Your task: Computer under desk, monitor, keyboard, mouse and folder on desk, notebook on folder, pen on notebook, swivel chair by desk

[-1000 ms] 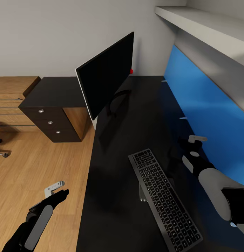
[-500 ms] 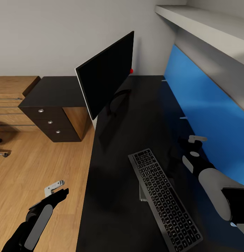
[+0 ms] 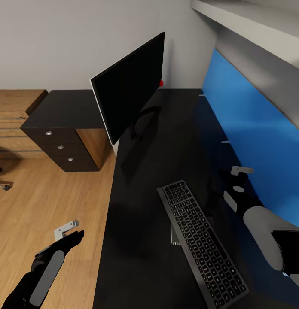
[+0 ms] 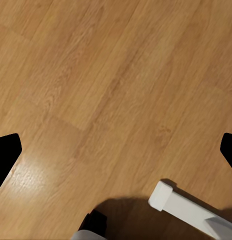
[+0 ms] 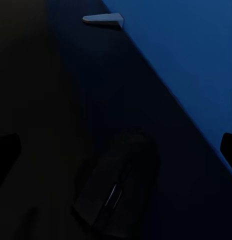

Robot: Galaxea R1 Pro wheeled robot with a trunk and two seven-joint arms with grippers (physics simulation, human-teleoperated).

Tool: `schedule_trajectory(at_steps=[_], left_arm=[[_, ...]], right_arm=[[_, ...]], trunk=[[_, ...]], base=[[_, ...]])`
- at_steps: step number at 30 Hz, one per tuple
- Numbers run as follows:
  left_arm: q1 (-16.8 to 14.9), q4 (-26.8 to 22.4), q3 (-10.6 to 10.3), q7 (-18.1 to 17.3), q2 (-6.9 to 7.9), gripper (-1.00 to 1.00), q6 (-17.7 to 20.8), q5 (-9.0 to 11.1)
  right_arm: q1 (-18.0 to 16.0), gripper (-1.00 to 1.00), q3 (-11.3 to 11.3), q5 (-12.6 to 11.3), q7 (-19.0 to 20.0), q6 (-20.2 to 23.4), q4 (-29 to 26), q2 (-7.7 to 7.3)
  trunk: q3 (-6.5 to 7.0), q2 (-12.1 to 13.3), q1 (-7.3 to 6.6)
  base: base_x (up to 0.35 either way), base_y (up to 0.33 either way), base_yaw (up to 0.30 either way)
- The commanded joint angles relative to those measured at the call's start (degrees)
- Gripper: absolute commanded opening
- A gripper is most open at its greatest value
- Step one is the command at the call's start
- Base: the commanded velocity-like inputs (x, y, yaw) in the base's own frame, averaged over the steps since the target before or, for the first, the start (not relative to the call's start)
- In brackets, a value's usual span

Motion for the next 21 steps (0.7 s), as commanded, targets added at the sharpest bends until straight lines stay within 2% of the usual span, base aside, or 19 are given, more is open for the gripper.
schedule_trajectory(at_steps=[1, 12, 21], left_arm=[[0.0, -0.1, 0.0, 0.5, 0.03, 1.00, 0.1, 0.6], [0.0, -0.1, 0.0, 0.5, 0.05, 1.00, 0.1, 0.6], [0.0, -0.6, 0.0, 0.4, 0.05, 1.00, 0.1, 0.7]], right_arm=[[0.0, 1.00, 0.2, -0.6, 0.0, -0.3, 0.1, -0.02], [0.0, 1.00, 0.2, -0.6, 0.0, -0.3, 0.1, -0.04], [0.0, 1.00, 0.2, -0.7, -0.1, -0.3, 0.0, -0.14]], trunk=[[-0.15, -0.1, 0.01], [-1.05, -0.1, 0.01], [-1.24, -0.1, 0.01]], base=[[0.000, 0.000, 0.000], [0.000, 0.000, 0.000], [0.000, 0.000, 0.000]])
